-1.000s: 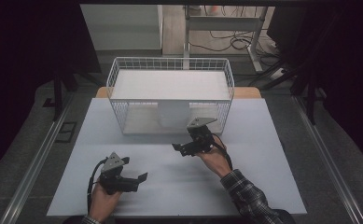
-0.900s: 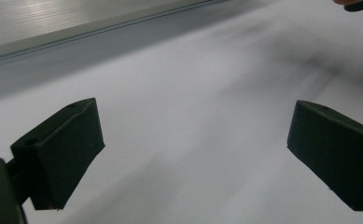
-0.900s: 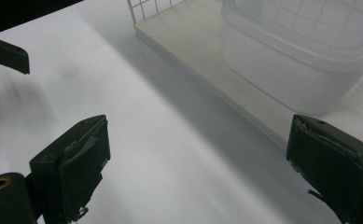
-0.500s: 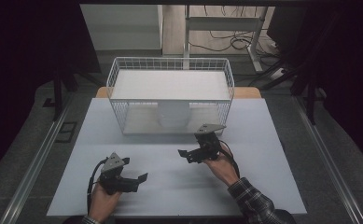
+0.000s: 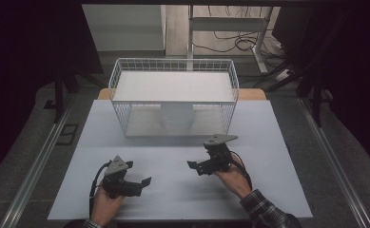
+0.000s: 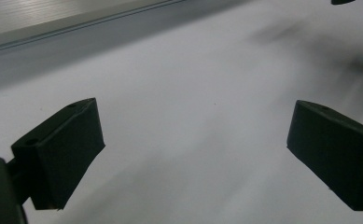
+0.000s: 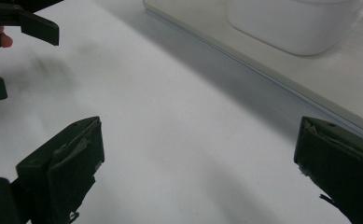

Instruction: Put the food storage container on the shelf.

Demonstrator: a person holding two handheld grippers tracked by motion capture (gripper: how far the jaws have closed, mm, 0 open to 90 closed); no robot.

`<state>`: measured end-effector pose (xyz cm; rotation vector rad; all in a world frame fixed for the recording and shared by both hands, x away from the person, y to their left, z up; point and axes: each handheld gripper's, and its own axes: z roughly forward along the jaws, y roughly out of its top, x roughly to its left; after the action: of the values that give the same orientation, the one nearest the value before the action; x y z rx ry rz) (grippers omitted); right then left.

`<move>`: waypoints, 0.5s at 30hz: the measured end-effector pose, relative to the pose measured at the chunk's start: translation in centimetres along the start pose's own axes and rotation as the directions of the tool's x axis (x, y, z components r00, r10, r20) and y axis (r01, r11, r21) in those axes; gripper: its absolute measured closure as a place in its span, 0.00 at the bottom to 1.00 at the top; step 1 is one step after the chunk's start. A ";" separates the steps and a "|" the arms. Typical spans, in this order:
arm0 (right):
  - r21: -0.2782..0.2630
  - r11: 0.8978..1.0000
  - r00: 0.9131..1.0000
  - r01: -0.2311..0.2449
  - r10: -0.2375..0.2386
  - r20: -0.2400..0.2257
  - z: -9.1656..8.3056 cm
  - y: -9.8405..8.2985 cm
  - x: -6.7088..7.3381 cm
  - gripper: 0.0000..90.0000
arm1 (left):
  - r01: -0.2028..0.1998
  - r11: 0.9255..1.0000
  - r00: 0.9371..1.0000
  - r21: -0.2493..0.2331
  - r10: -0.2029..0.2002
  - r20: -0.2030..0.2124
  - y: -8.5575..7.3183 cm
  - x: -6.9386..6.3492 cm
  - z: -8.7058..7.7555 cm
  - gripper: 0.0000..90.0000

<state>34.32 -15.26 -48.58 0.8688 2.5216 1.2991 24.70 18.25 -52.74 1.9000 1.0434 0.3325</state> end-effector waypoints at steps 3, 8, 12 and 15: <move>-0.001 1.000 1.000 0.005 -0.005 0.011 -0.5 -0.4 0.0 0.01 | 0.000 1.000 1.000 0.001 0.000 -0.004 0.0 0.1 0.0 0.04; -0.001 1.000 0.999 0.004 -0.004 0.034 -1.3 -1.1 -0.3 0.01 | 0.003 1.000 1.000 0.004 -0.003 -0.012 -0.1 0.2 -0.1 0.04; -0.004 1.000 0.999 -0.004 0.004 0.051 -2.1 -1.6 -0.5 0.01 | 0.000 1.000 1.000 0.006 0.000 -0.018 -0.1 0.1 -0.2 0.04; -0.010 1.000 0.998 -0.009 0.010 0.060 -2.8 -1.9 -0.7 0.01 | -0.001 1.000 1.000 0.004 0.001 -0.025 -0.2 0.1 -0.4 0.04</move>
<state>32.99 -18.45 -48.51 0.9047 2.4665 1.2679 24.41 18.60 -52.64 1.9042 1.0608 0.3562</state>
